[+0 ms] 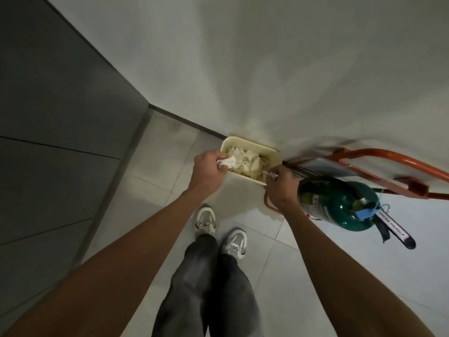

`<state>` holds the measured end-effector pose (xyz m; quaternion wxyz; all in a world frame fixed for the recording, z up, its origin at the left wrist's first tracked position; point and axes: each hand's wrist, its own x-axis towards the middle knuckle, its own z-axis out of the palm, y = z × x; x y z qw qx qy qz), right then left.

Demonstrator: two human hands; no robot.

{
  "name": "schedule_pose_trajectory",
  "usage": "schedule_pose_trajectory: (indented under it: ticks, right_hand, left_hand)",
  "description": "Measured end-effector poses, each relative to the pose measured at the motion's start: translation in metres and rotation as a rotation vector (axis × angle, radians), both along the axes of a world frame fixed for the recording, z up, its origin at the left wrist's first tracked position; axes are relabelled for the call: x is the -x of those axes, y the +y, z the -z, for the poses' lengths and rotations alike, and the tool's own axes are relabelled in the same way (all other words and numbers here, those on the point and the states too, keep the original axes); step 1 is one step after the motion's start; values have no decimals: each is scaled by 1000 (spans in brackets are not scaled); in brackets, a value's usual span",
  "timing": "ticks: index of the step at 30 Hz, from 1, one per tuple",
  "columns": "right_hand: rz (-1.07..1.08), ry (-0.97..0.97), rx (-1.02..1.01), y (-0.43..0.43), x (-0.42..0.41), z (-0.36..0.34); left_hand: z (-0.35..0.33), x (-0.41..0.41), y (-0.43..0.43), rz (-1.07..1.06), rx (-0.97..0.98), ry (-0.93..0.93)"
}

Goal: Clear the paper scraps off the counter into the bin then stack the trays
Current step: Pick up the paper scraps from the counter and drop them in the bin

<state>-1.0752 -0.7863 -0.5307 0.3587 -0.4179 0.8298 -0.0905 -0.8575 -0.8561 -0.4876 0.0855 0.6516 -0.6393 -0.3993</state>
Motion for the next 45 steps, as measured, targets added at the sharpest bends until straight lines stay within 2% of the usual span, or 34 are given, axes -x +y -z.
schedule_pose_trajectory:
  ticks: [4, 7, 10, 14, 18, 22, 27, 34, 40, 45]
  right_hand:
    - [-195, 95, -117, -21, 14, 78]
    - [-318, 113, -190, -34, 16, 114]
    - [-387, 86, -320, -41, 18, 129]
    - [-436, 118, -327, -47, 12, 113]
    - [-450, 122, -226, -51, -6, 37]
    - [-461, 118, -26, -52, -37, -53]
    - [-542, 68, 169, -42, -81, -180]
    - [-670, -38, 448, -7, -160, -381]
    - [-761, -116, 580, 23, -241, -492]
    - [-835, -217, 676, 41, -332, -553]
  left_hand:
    - [96, 32, -26, 166, -69, -97]
    - [140, 54, -39, 288, -144, -150]
    - [160, 74, -40, 458, -302, -200]
    - [144, 69, -40, 505, -303, -217]
    - [76, 35, -40, 473, -156, -222]
    - [-9, -16, -36, 405, 3, -229]
    - [-139, -94, -7, 234, 165, -247]
    - [-336, -190, 78, -109, 325, -177]
    - [-451, -263, 153, -351, 441, -156]
    - [-504, -343, 214, -537, 518, -168]
